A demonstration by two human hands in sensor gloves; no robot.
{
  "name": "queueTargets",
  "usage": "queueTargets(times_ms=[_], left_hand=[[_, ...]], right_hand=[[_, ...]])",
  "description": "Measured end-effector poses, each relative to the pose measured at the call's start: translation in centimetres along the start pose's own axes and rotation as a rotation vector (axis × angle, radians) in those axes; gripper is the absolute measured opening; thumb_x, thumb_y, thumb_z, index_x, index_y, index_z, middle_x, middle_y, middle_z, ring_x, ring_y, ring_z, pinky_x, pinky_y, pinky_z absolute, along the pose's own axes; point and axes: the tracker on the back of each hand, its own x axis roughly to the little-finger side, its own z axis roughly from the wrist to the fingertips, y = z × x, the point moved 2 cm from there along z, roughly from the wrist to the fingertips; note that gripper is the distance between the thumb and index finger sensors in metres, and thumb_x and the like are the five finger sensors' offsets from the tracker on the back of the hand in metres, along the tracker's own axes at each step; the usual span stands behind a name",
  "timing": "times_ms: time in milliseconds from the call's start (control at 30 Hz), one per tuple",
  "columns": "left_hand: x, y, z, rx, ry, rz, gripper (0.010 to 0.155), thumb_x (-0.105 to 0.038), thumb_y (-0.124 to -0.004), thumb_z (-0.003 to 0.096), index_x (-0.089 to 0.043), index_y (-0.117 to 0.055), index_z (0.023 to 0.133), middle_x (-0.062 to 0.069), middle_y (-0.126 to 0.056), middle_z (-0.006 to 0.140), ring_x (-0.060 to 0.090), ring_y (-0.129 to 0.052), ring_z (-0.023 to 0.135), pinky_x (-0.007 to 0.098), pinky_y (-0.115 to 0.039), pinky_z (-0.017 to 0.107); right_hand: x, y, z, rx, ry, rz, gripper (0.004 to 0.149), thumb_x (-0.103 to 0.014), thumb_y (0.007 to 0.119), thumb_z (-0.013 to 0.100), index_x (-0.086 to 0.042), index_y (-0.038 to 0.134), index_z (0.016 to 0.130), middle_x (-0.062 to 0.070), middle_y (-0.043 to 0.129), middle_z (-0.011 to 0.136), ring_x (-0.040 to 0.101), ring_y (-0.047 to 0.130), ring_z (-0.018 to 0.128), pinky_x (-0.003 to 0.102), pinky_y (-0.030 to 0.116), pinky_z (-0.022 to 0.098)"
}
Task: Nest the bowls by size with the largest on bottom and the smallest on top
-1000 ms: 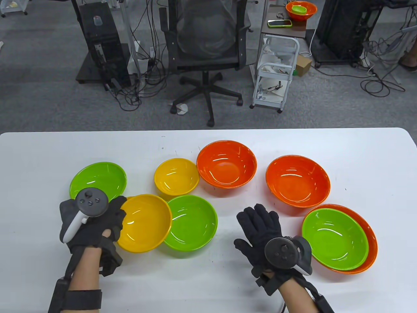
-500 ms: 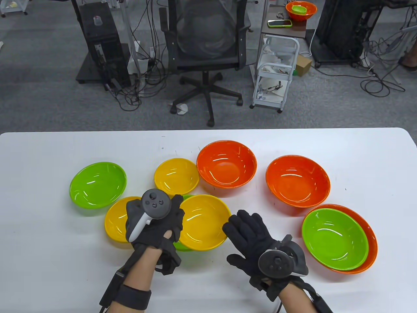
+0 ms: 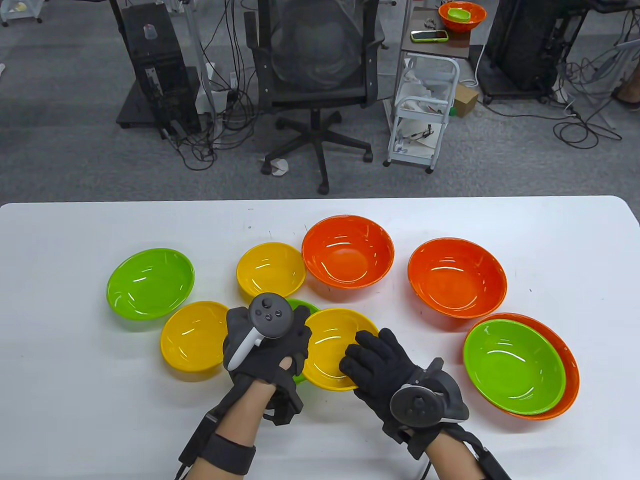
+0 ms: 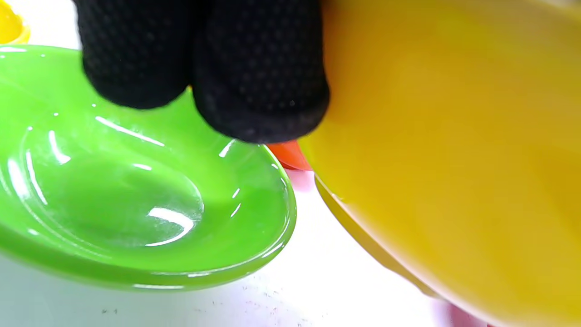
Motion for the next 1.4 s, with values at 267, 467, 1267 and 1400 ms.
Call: queueTargets(times_ms=[267, 467, 1267, 1400], left_hand=[[-0.6, 0.3, -0.8, -0.047, -0.070, 0.007, 0.061, -0.038, -0.069, 0.0558, -0.020, -0.053, 0.112, 0.012, -0.086, 0.091, 0.017, -0.104, 0.048, 0.039, -0.091, 0.045], [-1.0, 0.3, -2.0, -0.108, -0.142, 0.045, 0.067, -0.046, -0.070, 0.0544, -0.019, -0.051, 0.113, 0.013, -0.081, 0.098, 0.029, -0.100, 0.070, 0.051, -0.083, 0.059], [7.1, 1.6, -5.7, -0.208, -0.191, 0.381, 0.068, -0.054, -0.067, 0.0520, -0.026, -0.055, 0.113, 0.013, -0.064, 0.114, 0.042, -0.074, 0.103, 0.068, -0.062, 0.073], [8.3, 1.9, -5.9, -0.218, -0.201, 0.350, 0.069, -0.055, -0.067, 0.0514, -0.027, -0.055, 0.113, 0.013, -0.063, 0.115, 0.042, -0.072, 0.104, 0.069, -0.060, 0.074]], right_hand=[[-0.8, -0.4, 0.3, 0.015, -0.020, -0.101, 0.041, -0.021, 0.089, 0.042, -0.008, 0.089, 0.081, 0.019, 0.091, 0.079, 0.047, 0.078, 0.084, 0.065, 0.045, 0.071], [-1.0, -1.0, 0.1, 0.027, -0.011, -0.160, 0.040, -0.021, 0.089, 0.042, -0.008, 0.089, 0.080, 0.019, 0.092, 0.077, 0.047, 0.081, 0.080, 0.066, 0.048, 0.071], [8.8, -7.3, -5.0, 0.169, 0.836, -0.416, 0.041, -0.024, 0.087, 0.045, -0.001, 0.090, 0.080, 0.022, 0.094, 0.069, 0.050, 0.086, 0.064, 0.065, 0.066, 0.055], [10.2, -7.7, -6.4, 0.159, 0.977, -0.407, 0.042, -0.024, 0.087, 0.046, 0.000, 0.091, 0.079, 0.023, 0.095, 0.068, 0.050, 0.087, 0.062, 0.064, 0.068, 0.052]])
